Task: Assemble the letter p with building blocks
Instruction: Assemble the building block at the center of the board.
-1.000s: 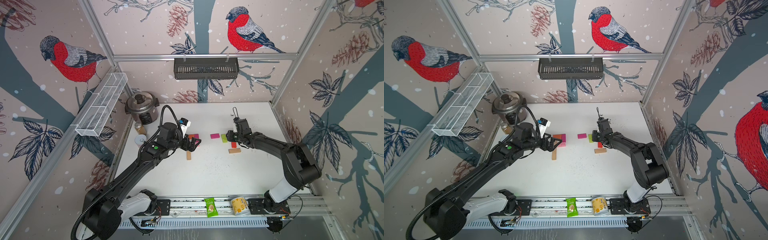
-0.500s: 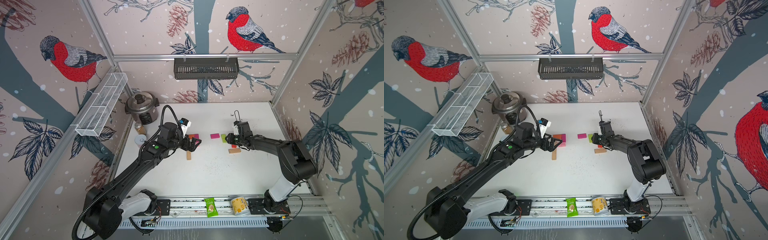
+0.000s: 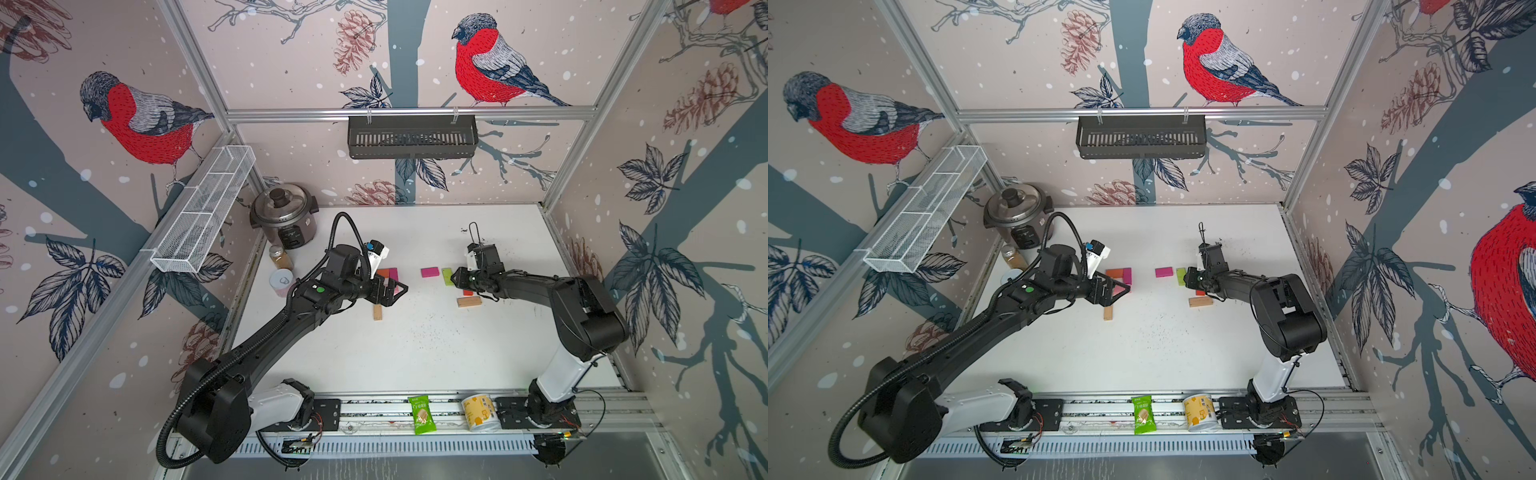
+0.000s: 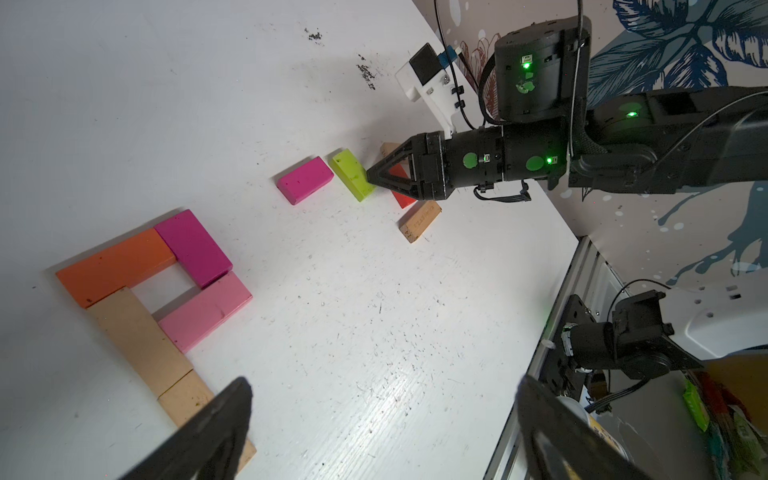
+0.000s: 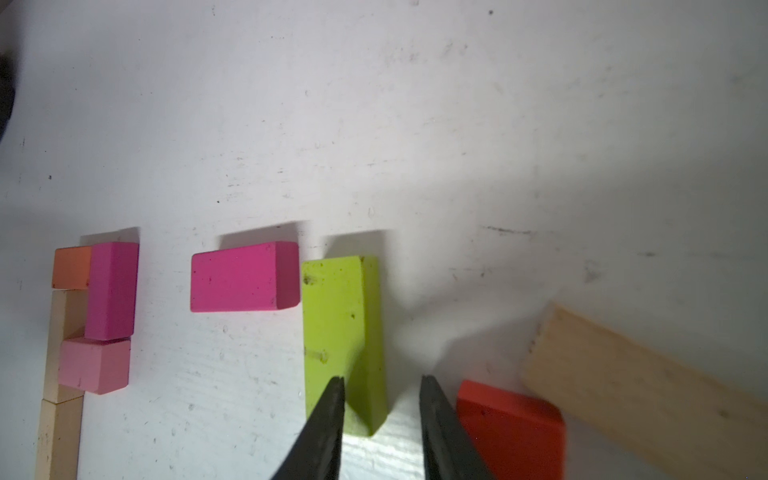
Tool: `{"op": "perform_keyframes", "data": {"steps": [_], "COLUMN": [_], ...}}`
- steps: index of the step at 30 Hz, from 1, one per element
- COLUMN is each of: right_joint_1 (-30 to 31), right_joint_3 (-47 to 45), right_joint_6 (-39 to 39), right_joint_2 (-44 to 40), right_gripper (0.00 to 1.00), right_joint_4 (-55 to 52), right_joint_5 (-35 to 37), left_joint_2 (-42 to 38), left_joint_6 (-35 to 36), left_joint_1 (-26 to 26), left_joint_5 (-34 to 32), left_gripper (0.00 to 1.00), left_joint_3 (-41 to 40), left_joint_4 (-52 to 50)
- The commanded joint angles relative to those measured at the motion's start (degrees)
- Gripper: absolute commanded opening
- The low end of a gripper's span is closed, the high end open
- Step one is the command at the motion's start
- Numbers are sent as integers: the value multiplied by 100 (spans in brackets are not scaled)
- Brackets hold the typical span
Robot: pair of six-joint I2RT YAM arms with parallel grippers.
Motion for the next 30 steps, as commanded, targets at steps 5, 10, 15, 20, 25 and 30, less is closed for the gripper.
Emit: {"op": "perform_keyframes", "data": {"steps": [5,10,15,20,25,30], "right_joint_1": [-52,-49,-52,-17,22,30], "right_joint_3": [9,10,30,71,101,108], "right_joint_6": [119,109,95,42,8,18], "right_joint_2": [96,143,180,199,247,248], "right_gripper": [33,33,32,32,32,32], "right_joint_4": [266,335,318,299,294,327], "right_joint_5": [-160,-235,-233,-185,-127,-164], "left_joint_2": [59,70,78,87,97,91], "left_joint_6": [-18,-17,-17,-20,-15,-10], "left_joint_1": [-5,-12,-12,-20,-21,-21], "left_joint_5": [223,189,187,180,176,169], "left_gripper": [97,98,98,98,97,97], "left_joint_3": [6,10,23,16,31,32], "left_joint_4": [197,184,170,166,147,140]}}
